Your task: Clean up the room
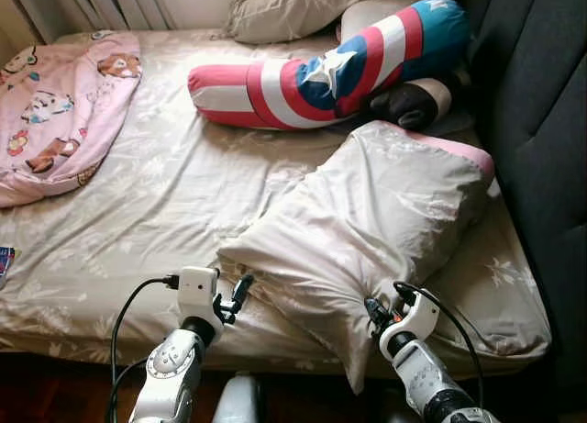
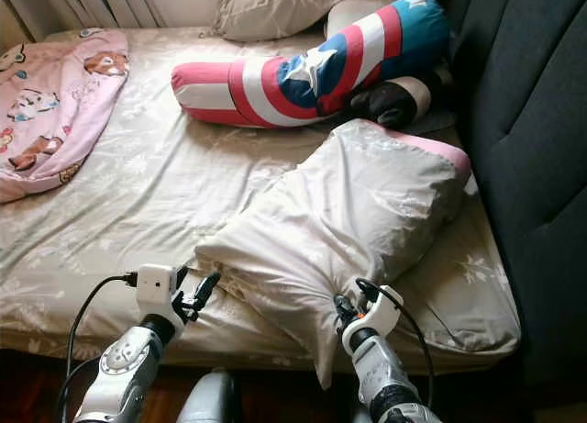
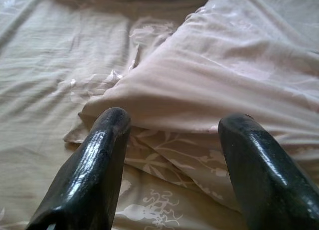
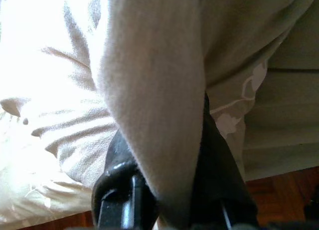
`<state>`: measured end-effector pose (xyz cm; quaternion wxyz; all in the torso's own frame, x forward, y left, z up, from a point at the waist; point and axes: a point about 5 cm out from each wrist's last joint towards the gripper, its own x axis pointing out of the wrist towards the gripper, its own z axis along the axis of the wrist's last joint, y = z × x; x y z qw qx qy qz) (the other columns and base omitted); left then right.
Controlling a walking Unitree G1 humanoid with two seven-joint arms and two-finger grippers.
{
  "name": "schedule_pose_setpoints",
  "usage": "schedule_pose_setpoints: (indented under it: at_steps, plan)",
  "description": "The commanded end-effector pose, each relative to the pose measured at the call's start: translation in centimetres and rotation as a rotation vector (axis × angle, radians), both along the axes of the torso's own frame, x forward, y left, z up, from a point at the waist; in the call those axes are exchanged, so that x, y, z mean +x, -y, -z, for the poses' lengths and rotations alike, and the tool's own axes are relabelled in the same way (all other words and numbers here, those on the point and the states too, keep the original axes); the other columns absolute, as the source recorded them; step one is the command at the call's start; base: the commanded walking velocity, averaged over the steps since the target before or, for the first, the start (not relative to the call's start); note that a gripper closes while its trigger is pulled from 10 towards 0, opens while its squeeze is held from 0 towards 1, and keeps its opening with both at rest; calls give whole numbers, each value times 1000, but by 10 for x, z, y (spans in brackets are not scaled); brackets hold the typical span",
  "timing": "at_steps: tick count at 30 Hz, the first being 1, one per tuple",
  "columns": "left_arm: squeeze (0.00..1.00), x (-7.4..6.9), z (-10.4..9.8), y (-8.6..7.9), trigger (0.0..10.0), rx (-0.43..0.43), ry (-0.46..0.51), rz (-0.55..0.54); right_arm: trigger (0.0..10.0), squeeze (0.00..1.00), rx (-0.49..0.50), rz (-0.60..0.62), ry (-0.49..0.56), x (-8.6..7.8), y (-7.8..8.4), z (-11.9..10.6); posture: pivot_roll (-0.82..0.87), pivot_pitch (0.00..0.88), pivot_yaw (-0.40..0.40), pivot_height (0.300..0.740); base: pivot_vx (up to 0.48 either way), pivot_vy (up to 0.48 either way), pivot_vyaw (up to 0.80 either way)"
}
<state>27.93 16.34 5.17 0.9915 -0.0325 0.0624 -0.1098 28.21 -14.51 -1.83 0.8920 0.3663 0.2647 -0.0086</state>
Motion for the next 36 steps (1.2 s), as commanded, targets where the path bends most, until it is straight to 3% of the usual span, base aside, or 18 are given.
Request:
schedule_pose_setpoints:
  at_steps: [1, 5, 6, 14, 15, 16, 17, 22, 23, 28, 33, 36]
  plan:
    - [0, -1, 3, -1, 10000, 13, -8, -3, 0, 0, -10, 4, -27, -5, 1, 5, 136, 62, 39, 648, 0, 0, 0]
    - [0, -2, 4, 2, 10000, 12, -9, 1, 0, 0, -128, 20, -85, -9, 12, 9, 130, 50, 34, 648, 0, 0, 0]
    - [0, -3, 4, 2, 10000, 11, -8, -1, 10000, 0, -183, 43, -91, -10, 20, 10, 129, 46, 32, 648, 0, 0, 0]
    - [0, -2, 4, 2, 10000, 7, -5, -7, 10000, 0, -365, 238, -100, -13, 74, 2, 114, 48, 28, 648, 0, 0, 0]
    - [0, -2, 5, 1, 10000, 7, -8, -10, 10000, 0, -399, 287, -97, -15, 89, -2, 103, 53, 29, 648, 0, 0, 0]
    - [0, -2, 5, 1, 10000, 7, -8, -10, 10000, 0, -399, 287, -97, -15, 89, -2, 103, 53, 29, 648, 0, 0, 0]
    - [0, -2, 6, 0, 10000, 7, -10, -12, 10000, 0, -438, 349, -100, -17, 107, -7, 96, 57, 30, 648, 0, 0, 0]
    - [0, -1, 6, 0, 10000, 5, -11, -13, 10000, 0, -563, 474, -95, -24, 152, -25, 83, 65, 34, 648, 0, 0, 0]
    - [0, -2, 6, 0, 10000, 5, -12, -12, 10000, 0, -600, 547, -88, -29, 176, -37, 79, 66, 36, 648, 0, 0, 0]
    - [0, -3, 7, -2, 10000, 8, -15, -11, 10000, 0, -719, 719, -86, -44, 236, -73, 60, 74, 41, 648, 0, 0, 0]
    - [0, -6, 8, -3, 10000, 14, -20, -13, 10000, 0, -796, 831, -106, -60, 274, -99, 60, 80, 43, 648, 0, 0, 0]
    - [0, -7, 8, -4, 10000, 17, -21, -15, 10000, 0, -795, 840, -121, -63, 278, -101, 61, 83, 45, 648, 0, 0, 0]
